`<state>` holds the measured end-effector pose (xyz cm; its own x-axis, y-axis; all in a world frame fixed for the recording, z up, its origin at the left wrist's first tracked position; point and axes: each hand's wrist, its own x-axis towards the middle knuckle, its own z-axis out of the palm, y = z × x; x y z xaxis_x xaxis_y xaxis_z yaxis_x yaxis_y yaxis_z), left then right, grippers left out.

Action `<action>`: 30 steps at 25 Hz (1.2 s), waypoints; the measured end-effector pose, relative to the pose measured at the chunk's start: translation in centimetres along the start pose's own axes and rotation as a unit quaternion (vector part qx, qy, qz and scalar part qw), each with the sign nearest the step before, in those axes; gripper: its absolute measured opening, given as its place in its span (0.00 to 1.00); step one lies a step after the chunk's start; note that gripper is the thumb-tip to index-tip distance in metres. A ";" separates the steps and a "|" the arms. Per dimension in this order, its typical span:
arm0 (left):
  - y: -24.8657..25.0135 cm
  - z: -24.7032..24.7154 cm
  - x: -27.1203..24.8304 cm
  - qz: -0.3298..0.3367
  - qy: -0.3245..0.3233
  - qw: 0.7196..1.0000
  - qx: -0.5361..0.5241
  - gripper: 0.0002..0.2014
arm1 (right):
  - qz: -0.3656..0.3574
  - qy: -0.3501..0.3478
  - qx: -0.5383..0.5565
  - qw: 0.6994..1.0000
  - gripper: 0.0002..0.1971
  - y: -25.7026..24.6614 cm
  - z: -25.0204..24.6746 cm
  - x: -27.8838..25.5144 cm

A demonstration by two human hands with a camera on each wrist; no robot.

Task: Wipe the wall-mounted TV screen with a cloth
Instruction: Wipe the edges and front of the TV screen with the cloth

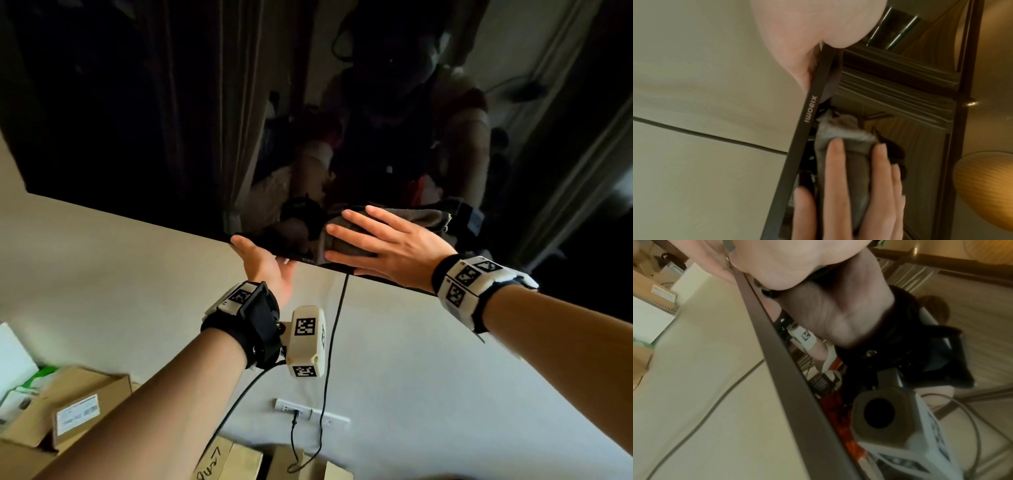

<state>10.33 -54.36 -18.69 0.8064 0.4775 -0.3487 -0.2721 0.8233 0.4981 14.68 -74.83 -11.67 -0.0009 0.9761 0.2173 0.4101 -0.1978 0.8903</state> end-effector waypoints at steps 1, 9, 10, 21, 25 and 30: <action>-0.3 0.1 -0.3 0.002 -0.008 1.000 0.000 0.34 | 0.012 0.004 -0.005 1.000 0.28 -0.2 0.1 1.1; -4.1 1.6 -3.0 -0.014 -0.027 0.999 0.008 0.30 | 0.020 0.010 -0.008 1.000 0.26 1.6 -0.7 -4.9; -5.1 2.0 -3.7 -0.019 -0.030 0.999 0.012 0.30 | 0.014 0.002 -0.004 1.000 0.27 2.1 -0.8 -5.6; -12.3 5.5 -8.1 0.039 0.013 0.999 0.013 0.24 | -0.003 -0.031 0.002 1.000 0.40 4.4 -1.6 -12.3; -14.7 6.4 -8.7 0.076 0.025 0.997 0.022 0.24 | 0.028 -0.031 0.003 0.999 0.36 4.2 -1.6 -12.0; -18.2 6.5 -9.6 0.124 0.024 0.991 0.054 0.24 | -0.007 -0.047 -0.020 0.999 0.37 4.8 -1.8 -19.3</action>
<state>10.95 -75.87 -19.27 0.6959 0.6766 -0.2409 -0.3981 0.6426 0.6547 15.06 -94.79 -10.89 0.0791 0.9826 0.1683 0.3746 -0.1858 0.9084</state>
